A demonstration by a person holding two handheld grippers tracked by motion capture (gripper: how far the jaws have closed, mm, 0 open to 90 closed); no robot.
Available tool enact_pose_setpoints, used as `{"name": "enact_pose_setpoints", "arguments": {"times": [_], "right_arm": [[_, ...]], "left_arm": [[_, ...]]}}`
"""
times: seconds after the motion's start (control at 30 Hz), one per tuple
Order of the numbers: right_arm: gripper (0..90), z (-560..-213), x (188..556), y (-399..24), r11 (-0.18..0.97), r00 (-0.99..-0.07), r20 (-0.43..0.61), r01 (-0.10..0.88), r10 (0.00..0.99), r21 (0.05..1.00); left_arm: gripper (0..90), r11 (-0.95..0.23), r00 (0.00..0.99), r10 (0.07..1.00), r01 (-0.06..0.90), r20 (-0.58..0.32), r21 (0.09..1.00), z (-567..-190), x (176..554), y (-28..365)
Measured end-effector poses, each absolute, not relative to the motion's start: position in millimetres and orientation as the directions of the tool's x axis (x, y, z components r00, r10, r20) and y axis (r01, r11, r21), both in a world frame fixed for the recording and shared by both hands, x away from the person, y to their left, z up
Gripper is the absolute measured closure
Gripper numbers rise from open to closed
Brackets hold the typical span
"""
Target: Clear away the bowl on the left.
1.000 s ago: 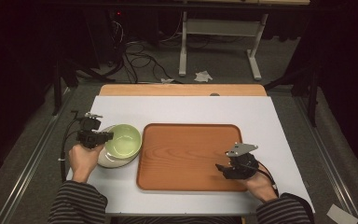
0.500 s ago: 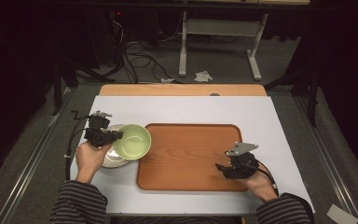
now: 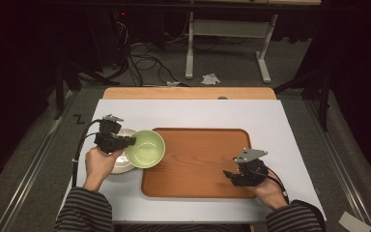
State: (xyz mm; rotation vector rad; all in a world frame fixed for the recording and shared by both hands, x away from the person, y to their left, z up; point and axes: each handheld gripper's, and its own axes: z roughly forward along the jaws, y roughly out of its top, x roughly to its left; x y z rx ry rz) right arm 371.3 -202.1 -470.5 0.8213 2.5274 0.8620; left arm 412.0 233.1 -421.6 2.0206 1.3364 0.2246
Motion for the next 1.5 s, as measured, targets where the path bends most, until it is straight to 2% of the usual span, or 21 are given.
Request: {"name": "enact_pose_setpoints", "arguments": {"times": [0.8,1.5], "right_arm": [[40.7,-470,372,-204,0.639,-0.766,-0.127,0.419,0.631,0.645],[40.7,-470,368,-209,0.627,-0.753,-0.129,0.425,0.645,0.653]], "left_arm": [[83.5,-0.327,0.567,0.785,0.72,-0.247,0.613,-421,416,188],[83.4,-0.354,0.595,0.755,0.723,-0.276,0.593,-429,427,169]]}}
